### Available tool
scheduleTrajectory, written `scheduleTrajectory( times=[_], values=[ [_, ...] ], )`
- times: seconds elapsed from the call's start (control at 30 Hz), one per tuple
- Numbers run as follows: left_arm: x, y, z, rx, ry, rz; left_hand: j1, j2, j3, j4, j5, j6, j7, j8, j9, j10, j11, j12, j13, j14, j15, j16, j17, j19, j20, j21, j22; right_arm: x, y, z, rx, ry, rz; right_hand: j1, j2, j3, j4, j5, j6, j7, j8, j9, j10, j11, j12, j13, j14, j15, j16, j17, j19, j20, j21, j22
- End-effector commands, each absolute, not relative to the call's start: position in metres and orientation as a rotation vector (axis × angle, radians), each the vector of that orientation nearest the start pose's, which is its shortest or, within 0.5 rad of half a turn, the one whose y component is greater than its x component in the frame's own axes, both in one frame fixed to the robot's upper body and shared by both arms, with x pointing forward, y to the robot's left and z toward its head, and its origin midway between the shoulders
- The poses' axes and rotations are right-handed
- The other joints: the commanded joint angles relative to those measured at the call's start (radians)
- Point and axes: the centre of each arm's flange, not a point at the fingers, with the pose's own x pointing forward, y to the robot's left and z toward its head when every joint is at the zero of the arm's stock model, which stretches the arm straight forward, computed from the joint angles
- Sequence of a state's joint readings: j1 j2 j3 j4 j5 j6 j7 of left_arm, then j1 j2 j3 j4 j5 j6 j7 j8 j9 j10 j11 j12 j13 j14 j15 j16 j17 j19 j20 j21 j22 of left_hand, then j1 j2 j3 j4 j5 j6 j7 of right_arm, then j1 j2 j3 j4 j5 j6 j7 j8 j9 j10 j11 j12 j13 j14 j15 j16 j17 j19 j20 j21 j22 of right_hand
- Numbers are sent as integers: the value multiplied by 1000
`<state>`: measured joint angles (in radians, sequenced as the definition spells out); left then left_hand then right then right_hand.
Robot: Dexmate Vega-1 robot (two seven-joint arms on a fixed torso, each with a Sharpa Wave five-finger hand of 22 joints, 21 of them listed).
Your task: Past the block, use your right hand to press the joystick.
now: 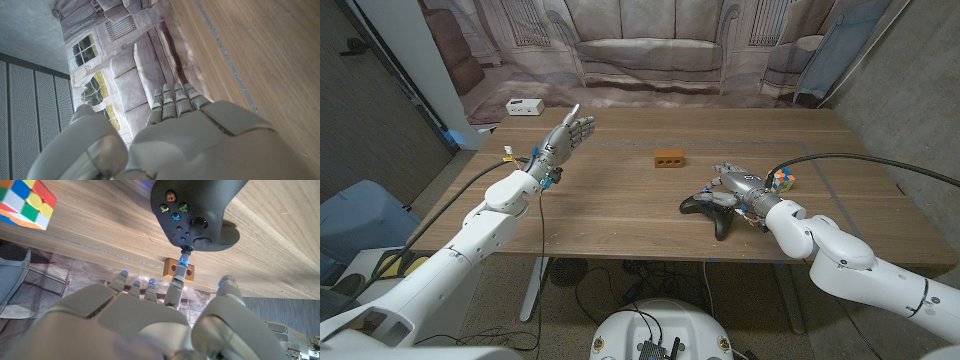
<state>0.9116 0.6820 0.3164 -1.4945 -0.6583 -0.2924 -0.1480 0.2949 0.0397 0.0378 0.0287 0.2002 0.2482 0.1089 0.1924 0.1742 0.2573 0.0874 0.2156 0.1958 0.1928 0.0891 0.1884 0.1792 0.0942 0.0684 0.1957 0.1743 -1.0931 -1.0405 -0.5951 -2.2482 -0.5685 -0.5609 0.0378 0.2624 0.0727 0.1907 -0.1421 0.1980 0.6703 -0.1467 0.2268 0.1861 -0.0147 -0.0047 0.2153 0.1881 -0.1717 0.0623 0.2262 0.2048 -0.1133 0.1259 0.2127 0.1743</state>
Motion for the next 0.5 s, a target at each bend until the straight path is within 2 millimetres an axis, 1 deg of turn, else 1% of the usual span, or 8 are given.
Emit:
scheduleTrajectory(
  times=[0.03,0.4,0.5],
  values=[
    [605,313,12,117,-693,-336,2,7,4,-7,-4,8,-2,-2,6,7,-2,0,2,2,-3,0,1,0,0,0,5,501,-207,-62,-1520,-448,54,6,4,10,-1,-2,12,0,3,2,4,0,4,4,-22,-4,5,2,3,15,2,5],
    [606,314,12,117,-690,-336,2,8,4,-8,-4,8,-1,-2,6,6,-4,-1,2,2,-3,0,1,-1,0,0,5,502,-206,-64,-1530,-448,52,7,4,11,-1,-2,20,4,2,2,10,-1,3,4,-18,-10,5,1,4,18,1,5],
    [606,314,11,117,-689,-335,2,8,4,-8,-4,8,-1,-2,6,5,-4,-1,2,2,-3,0,1,-1,0,0,5,502,-205,-65,-1533,-449,52,8,4,12,-2,-2,24,4,2,2,12,-4,4,4,-18,-10,4,1,5,18,1,5]
  ],
)
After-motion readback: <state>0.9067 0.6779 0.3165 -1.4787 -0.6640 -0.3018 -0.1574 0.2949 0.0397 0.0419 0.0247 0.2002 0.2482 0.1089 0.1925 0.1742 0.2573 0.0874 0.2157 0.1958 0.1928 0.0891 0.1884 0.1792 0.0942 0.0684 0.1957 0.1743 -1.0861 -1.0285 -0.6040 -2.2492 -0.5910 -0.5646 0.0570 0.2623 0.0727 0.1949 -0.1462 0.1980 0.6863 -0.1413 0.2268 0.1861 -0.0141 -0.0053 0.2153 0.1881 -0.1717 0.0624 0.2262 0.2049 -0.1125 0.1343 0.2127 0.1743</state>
